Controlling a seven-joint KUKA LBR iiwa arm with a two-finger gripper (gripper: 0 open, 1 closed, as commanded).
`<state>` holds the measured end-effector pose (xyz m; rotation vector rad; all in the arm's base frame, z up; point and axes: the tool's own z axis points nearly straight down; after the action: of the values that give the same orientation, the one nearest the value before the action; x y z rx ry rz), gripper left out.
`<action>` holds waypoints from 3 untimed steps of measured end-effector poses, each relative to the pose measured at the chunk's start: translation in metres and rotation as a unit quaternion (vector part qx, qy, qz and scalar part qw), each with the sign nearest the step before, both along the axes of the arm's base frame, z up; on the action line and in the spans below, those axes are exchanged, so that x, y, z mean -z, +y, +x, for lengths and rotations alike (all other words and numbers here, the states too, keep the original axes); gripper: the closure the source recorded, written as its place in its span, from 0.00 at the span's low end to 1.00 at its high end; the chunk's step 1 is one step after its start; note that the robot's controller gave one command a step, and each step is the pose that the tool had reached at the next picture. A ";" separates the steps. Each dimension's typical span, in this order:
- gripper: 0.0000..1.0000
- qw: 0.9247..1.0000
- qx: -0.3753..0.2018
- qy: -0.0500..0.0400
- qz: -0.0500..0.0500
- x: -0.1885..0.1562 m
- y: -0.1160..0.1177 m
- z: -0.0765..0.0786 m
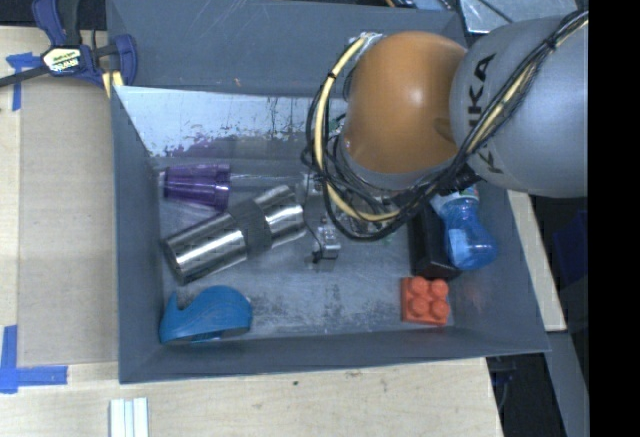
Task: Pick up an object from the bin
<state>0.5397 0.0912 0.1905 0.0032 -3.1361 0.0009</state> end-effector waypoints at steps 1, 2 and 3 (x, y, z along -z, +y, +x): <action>0.00 1.000 0.001 -0.004 0.001 -0.005 0.000 0.002; 0.00 0.994 -0.111 -0.003 0.001 0.039 0.004 0.029; 0.00 0.999 -0.033 -0.006 0.001 0.040 0.034 0.047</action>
Offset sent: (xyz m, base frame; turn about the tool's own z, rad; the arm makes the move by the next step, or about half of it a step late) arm 0.0312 0.0046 -0.0479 -0.2561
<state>0.5866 0.1254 0.1508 0.1083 -3.1470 -0.0030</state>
